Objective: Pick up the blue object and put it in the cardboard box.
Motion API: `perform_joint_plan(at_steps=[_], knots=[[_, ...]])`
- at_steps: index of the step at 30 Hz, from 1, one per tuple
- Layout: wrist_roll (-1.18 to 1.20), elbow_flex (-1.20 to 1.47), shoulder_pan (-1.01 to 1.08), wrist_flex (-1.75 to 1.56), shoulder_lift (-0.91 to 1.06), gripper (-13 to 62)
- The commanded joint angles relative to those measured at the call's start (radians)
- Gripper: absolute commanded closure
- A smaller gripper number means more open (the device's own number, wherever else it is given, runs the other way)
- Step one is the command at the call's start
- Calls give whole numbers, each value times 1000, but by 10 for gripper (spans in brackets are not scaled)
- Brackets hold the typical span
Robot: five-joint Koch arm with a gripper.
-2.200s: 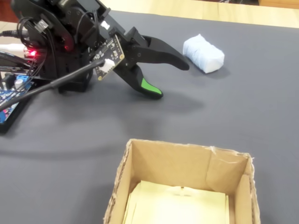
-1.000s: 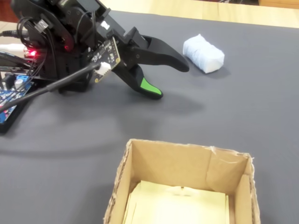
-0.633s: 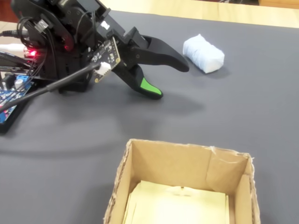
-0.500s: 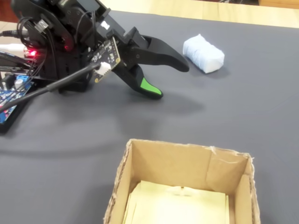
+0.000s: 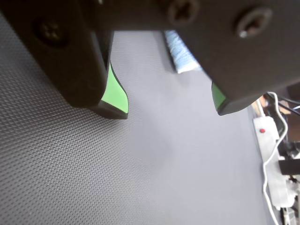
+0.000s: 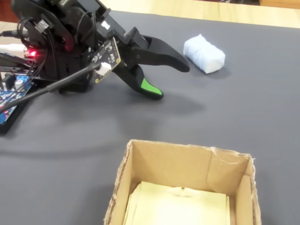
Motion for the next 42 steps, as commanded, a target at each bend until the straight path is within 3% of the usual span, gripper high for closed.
perform_joint_plan(at_steps=[1,19,33,42], knots=[[14,35,-18,115,87,150],[84,-58,-149,-38,87,149],[74,-368,-434,298,61,150],[69,-554,-463,460,-137,150]])
